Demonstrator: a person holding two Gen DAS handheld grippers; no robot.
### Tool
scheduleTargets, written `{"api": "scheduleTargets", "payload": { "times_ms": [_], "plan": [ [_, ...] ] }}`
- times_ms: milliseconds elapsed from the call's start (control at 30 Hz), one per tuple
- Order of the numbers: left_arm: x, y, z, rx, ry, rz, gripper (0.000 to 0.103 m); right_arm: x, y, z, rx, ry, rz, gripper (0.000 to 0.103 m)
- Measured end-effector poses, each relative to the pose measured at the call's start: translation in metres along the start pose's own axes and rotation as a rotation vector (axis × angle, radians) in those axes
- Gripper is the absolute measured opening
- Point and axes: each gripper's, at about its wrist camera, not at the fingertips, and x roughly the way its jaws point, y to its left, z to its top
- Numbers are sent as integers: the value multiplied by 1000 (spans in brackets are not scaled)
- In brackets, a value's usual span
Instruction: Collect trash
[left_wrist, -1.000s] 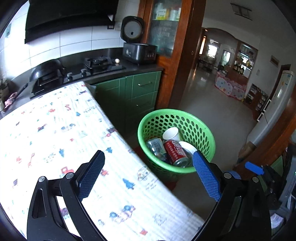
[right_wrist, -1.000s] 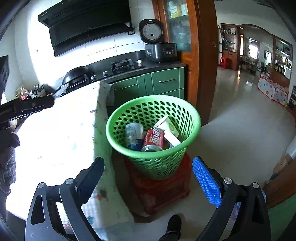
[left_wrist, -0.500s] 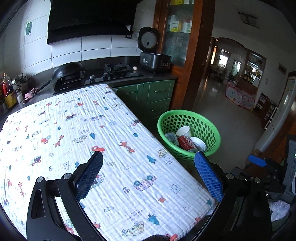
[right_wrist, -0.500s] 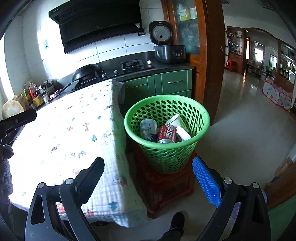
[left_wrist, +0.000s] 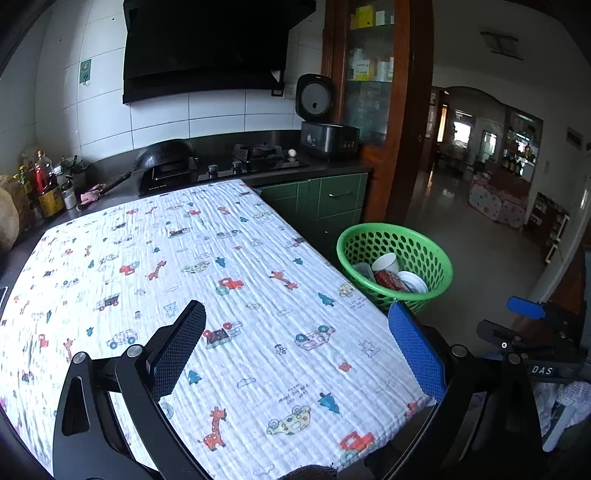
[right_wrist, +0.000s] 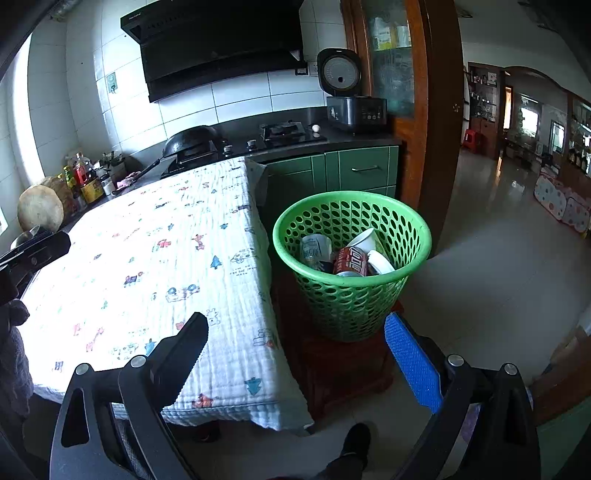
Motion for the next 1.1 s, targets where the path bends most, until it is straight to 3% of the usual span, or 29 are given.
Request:
{"api": "scheduleTargets", "payload": {
  "times_ms": [467,1100],
  "plan": [
    [-34,8,-43,-14,33,39,98,-20,13,-22,-40,-20,18,93],
    [-51,2,-69,-6,37,84,98,-34,17,-39,-58,-31,-8,93]
  ]
}}
